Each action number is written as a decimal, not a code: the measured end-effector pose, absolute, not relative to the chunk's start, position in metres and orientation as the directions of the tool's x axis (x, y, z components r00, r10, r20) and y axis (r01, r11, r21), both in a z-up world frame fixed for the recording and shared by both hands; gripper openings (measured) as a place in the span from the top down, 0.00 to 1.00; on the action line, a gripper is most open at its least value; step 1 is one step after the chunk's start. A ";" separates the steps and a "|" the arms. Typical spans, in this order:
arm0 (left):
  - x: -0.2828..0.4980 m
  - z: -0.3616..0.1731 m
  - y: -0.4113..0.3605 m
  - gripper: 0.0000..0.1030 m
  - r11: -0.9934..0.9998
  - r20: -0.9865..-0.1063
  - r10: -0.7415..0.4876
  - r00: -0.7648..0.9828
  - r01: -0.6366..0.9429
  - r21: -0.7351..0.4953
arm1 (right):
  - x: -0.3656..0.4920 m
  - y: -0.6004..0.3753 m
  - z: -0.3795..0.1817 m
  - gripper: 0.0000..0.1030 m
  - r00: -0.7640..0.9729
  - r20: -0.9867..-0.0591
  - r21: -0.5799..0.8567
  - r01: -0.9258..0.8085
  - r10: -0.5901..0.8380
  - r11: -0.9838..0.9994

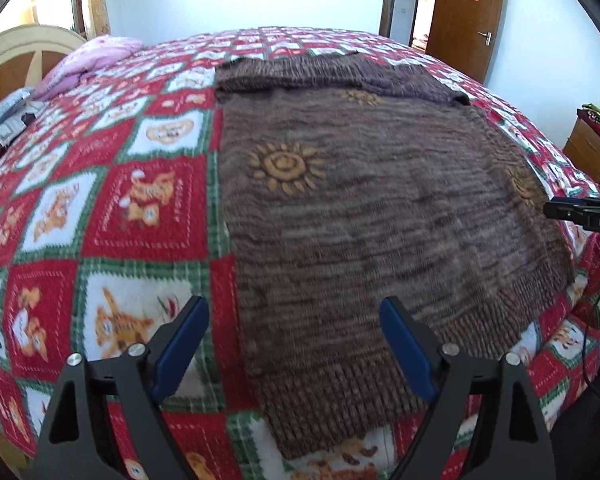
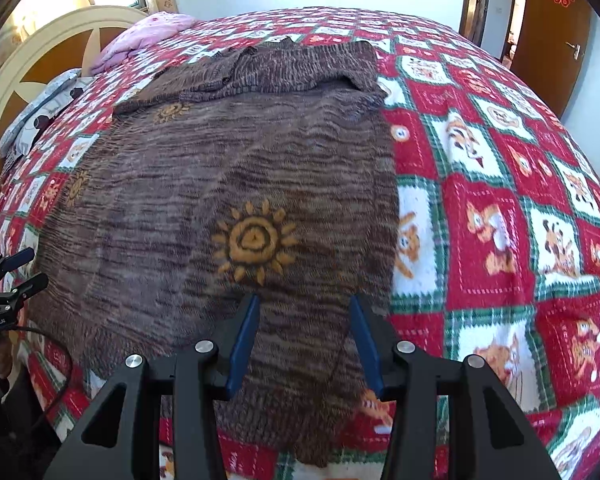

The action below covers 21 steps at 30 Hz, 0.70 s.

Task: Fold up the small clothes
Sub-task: 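Move both grippers to the ribbed sweater hem and close them on it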

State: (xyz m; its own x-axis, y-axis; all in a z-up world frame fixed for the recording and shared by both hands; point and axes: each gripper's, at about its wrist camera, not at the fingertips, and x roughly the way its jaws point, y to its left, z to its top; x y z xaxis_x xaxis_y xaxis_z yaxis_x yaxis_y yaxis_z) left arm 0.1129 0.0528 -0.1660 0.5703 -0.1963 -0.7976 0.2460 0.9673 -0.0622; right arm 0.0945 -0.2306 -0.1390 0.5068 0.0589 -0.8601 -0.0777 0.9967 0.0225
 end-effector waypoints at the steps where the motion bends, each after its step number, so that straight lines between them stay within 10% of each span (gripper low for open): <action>1: 0.111 -0.166 0.053 0.15 0.967 -0.799 -0.196 0.569 0.246 -0.062 | 0.093 -0.232 -0.139 0.53 0.505 -0.861 0.023 -0.076 0.058 0.997; 21: 0.084 -0.177 0.068 0.46 0.951 -0.832 -0.301 0.466 0.216 -0.223 | 0.052 -0.252 -0.158 0.52 0.426 -0.903 0.047 -0.043 0.061 0.998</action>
State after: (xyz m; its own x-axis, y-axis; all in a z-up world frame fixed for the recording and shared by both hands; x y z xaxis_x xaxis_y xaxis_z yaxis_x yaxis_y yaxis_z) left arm 0.0841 0.0681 -0.1765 0.4663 -0.3007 -0.8320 0.2156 0.9507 -0.2228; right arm 0.0521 -0.2518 -0.1579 0.4261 0.0610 -0.9026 -0.0427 0.9980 0.0473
